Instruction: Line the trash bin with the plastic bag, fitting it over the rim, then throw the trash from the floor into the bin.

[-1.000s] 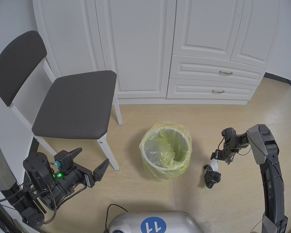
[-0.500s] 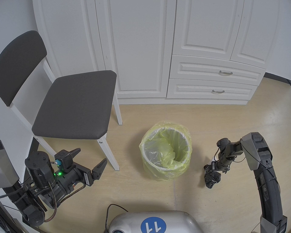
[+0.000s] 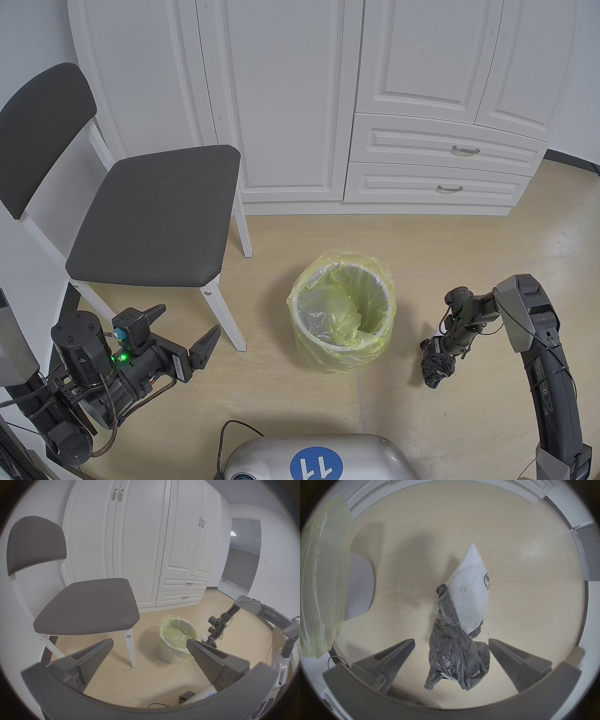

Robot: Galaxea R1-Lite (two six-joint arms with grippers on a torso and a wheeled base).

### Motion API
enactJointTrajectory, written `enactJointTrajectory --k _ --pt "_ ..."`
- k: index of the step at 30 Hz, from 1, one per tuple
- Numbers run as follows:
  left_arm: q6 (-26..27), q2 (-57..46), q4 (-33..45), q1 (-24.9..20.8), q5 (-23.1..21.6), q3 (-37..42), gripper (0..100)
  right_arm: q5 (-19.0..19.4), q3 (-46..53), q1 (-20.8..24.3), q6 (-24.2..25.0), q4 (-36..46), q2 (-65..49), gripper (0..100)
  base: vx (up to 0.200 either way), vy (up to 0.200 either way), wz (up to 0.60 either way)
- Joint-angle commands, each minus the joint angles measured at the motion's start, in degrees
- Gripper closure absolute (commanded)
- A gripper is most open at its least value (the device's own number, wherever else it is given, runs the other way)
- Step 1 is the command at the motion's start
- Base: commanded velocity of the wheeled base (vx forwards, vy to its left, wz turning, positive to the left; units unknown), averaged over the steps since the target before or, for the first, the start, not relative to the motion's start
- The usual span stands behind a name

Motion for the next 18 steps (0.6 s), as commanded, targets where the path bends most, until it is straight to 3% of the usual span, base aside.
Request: enactJointTrajectory --k 1,18 --pt "0.0 0.0 0.0 -0.1 0.0 0.0 0 0.2 0.0 0.0 -0.1 0.0 0.0 100 0.000 0.000 0.00" --pt "0.0 -0.2 0.0 -0.4 0.1 0.4 0 -0.4 0.0 0.0 1.2 -0.1 -0.3 100 0.000 0.000 0.00"
